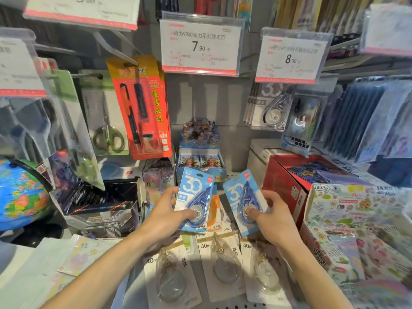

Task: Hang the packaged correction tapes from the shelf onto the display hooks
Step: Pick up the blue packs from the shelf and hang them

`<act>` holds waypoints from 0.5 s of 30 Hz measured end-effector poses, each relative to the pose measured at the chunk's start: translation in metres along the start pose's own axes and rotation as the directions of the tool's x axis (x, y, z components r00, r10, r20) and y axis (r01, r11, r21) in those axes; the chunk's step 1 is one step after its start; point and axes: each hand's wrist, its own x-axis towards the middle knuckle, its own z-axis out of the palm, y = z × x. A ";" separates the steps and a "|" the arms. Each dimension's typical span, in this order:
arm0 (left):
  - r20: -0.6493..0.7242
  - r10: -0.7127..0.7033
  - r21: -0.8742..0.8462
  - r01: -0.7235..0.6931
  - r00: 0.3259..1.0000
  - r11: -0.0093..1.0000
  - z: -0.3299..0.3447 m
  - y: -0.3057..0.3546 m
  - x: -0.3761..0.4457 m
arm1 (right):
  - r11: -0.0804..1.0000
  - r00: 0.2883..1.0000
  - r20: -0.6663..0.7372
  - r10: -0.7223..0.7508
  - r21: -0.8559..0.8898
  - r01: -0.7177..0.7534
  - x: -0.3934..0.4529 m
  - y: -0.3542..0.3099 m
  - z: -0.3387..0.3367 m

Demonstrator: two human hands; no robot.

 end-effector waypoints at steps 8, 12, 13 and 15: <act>-0.110 0.233 -0.135 -0.247 0.966 0.960 -0.026 0.019 -0.016 | 0.949 0.995 0.078 -0.057 0.314 0.029 -0.022 -0.040 -0.005; -0.101 0.334 -0.160 -0.346 0.937 0.924 -0.035 0.036 -0.030 | 0.921 0.983 0.126 -0.134 0.381 0.077 -0.035 -0.063 -0.020; -0.096 0.352 -0.164 -0.364 0.931 0.917 -0.035 0.041 -0.035 | 0.915 0.979 0.134 -0.154 0.392 0.090 -0.037 -0.069 -0.025; -0.091 0.384 -0.183 -0.395 0.919 0.900 -0.030 0.053 -0.045 | 0.902 0.974 0.125 -0.188 0.416 0.120 -0.040 -0.078 -0.038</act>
